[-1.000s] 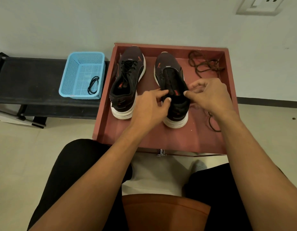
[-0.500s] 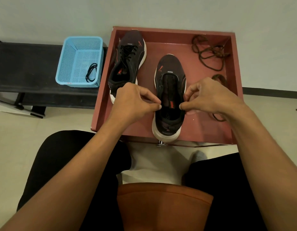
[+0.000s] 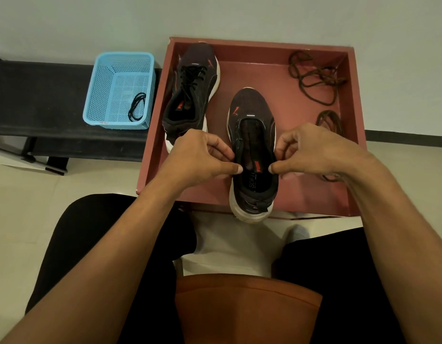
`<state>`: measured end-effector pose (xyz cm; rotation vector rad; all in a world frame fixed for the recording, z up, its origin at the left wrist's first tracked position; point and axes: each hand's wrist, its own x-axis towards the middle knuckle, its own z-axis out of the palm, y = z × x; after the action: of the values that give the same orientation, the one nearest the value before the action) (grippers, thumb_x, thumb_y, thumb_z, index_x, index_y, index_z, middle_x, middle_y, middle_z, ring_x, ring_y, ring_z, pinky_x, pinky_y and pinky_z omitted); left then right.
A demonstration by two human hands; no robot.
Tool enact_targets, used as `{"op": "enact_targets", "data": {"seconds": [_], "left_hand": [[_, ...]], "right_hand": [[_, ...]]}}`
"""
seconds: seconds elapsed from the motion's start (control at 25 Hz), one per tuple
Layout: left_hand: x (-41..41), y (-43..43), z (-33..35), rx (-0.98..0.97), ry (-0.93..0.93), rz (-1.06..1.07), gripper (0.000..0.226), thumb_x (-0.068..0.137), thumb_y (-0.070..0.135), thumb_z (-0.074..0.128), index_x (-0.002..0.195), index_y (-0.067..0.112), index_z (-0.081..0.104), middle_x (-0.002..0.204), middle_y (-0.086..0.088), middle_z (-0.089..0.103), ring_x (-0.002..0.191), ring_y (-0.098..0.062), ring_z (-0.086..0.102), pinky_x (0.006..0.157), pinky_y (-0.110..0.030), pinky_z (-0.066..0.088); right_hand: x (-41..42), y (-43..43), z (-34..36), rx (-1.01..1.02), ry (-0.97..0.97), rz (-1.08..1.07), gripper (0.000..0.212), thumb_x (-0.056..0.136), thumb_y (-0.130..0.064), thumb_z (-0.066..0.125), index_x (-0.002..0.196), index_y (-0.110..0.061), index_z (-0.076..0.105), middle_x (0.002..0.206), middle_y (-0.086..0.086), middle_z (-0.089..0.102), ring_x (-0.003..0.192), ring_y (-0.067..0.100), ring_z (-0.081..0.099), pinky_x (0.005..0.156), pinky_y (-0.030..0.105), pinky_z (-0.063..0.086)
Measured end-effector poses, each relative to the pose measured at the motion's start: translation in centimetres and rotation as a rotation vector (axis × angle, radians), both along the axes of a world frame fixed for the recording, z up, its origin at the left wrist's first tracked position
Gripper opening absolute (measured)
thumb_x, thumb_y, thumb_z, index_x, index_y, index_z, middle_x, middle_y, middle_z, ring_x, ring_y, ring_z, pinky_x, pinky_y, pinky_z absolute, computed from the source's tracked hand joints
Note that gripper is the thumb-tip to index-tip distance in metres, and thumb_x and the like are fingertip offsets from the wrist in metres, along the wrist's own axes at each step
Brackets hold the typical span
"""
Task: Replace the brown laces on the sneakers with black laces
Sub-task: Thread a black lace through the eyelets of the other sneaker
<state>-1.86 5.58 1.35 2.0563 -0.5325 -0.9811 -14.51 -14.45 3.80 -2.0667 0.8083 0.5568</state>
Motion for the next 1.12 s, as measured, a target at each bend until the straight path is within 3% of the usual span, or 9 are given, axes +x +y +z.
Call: {"op": "enact_targets", "data": {"seconds": [0.12, 0.24, 0.28, 0.4, 0.56, 0.72, 0.88, 1.0, 1.12], "left_hand": [[0.3, 0.3, 0.3, -0.039, -0.003, 0.007, 0.024, 0.078, 0.026, 0.092, 0.093, 0.012, 0.078, 0.077, -0.002, 0.078, 0.069, -0.012, 0.076, 0.057, -0.017, 0.055], [0.5, 0.3, 0.5, -0.141, -0.142, 0.079, 0.024, 0.085, 0.039, 0.085, 0.098, 0.021, 0.076, 0.086, 0.005, 0.079, 0.080, -0.012, 0.077, 0.068, -0.033, 0.064], [0.7, 0.5, 0.4, -0.173, -0.229, 0.126, 0.023, 0.086, 0.041, 0.083, 0.101, 0.025, 0.075, 0.090, 0.009, 0.078, 0.080, -0.009, 0.076, 0.073, -0.034, 0.064], [1.2, 0.5, 0.8, -0.282, -0.401, 0.273, 0.018, 0.089, 0.036, 0.078, 0.105, 0.028, 0.072, 0.094, 0.014, 0.074, 0.076, -0.002, 0.071, 0.077, -0.021, 0.056], [1.6, 0.6, 1.8, -0.403, -0.479, 0.347, 0.013, 0.092, 0.028, 0.075, 0.104, 0.025, 0.071, 0.092, 0.015, 0.073, 0.081, -0.001, 0.071, 0.077, -0.019, 0.057], [6.2, 1.9, 2.4, -0.479, -0.422, 0.552, 0.007, 0.088, 0.031, 0.071, 0.095, 0.029, 0.073, 0.088, 0.012, 0.076, 0.081, -0.010, 0.074, 0.079, -0.043, 0.064], [13.6, 4.7, 2.0, -0.299, -0.476, 0.663, 0.007, 0.089, 0.027, 0.068, 0.088, 0.028, 0.075, 0.086, 0.010, 0.077, 0.086, -0.009, 0.075, 0.088, -0.039, 0.062], [19.2, 6.4, -0.5, -0.025, -0.519, 0.526, 0.015, 0.094, 0.019, 0.068, 0.102, 0.018, 0.080, 0.100, 0.004, 0.078, 0.099, -0.011, 0.073, 0.095, -0.030, 0.058], [23.0, 7.1, -4.1, 0.252, -0.553, 0.391, 0.008, 0.091, 0.018, 0.073, 0.098, 0.018, 0.077, 0.101, 0.000, 0.074, 0.093, -0.015, 0.069, 0.085, -0.028, 0.056]], "right_hand": [[0.2, 0.3, 0.2, 0.056, -0.006, -0.119, 0.038, 0.080, -0.040, 0.090, 0.096, -0.012, 0.070, 0.082, 0.008, 0.079, 0.075, 0.021, 0.080, 0.078, 0.043, 0.066], [0.7, 0.8, 0.8, -0.278, -0.264, -0.061, 0.035, 0.080, -0.056, 0.084, 0.090, -0.025, 0.073, 0.084, -0.005, 0.077, 0.074, 0.009, 0.075, 0.075, 0.035, 0.064], [1.0, 1.4, 1.0, -0.326, -0.402, -0.064, 0.029, 0.083, -0.052, 0.083, 0.092, -0.026, 0.073, 0.086, -0.009, 0.076, 0.075, 0.005, 0.073, 0.078, 0.033, 0.063], [2.0, 3.3, 1.5, -0.213, -0.718, -0.101, 0.020, 0.090, -0.034, 0.081, 0.103, -0.021, 0.072, 0.097, -0.010, 0.075, 0.089, 0.002, 0.072, 0.079, 0.025, 0.062], [3.6, 4.9, 1.7, -0.164, -0.804, -0.118, 0.018, 0.091, -0.026, 0.081, 0.105, -0.017, 0.074, 0.099, -0.007, 0.076, 0.091, 0.002, 0.073, 0.077, 0.021, 0.060], [8.3, 6.7, 2.8, -0.214, -0.852, -0.011, 0.016, 0.091, -0.027, 0.079, 0.105, -0.019, 0.076, 0.097, -0.010, 0.076, 0.088, -0.001, 0.073, 0.077, 0.014, 0.056], [17.8, 9.2, 2.8, -0.292, -0.903, 0.220, 0.019, 0.089, -0.028, 0.076, 0.104, -0.017, 0.080, 0.095, -0.007, 0.077, 0.085, -0.001, 0.073, 0.080, 0.013, 0.057], [24.6, 10.7, 0.9, -0.409, -0.809, 0.384, 0.021, 0.088, -0.023, 0.077, 0.107, -0.016, 0.081, 0.098, -0.002, 0.078, 0.086, 0.006, 0.073, 0.084, 0.019, 0.058], [29.9, 12.2, -1.8, -0.530, -0.664, 0.572, 0.022, 0.087, -0.014, 0.077, 0.108, -0.011, 0.080, 0.105, 0.004, 0.078, 0.094, 0.015, 0.072, 0.089, 0.029, 0.059]]}}
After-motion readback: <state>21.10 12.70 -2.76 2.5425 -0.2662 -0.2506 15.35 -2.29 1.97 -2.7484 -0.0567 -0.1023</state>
